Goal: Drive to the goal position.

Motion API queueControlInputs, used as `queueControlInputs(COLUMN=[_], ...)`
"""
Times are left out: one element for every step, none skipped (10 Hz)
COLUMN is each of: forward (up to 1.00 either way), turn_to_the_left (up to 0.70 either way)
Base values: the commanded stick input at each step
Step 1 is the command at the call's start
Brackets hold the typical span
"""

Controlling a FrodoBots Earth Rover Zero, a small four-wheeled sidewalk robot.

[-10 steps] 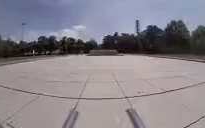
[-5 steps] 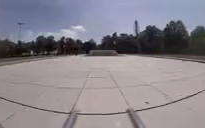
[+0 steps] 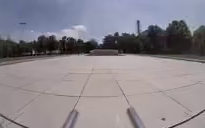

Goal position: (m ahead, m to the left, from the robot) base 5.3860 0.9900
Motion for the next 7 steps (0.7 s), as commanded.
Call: queueControlInputs(forward=[0.7,0.7,0.7,0.7,0.7,0.7,0.7], turn_to_the_left=[0.0,0.0,0.0,0.0,0.0,0.0,0.0])
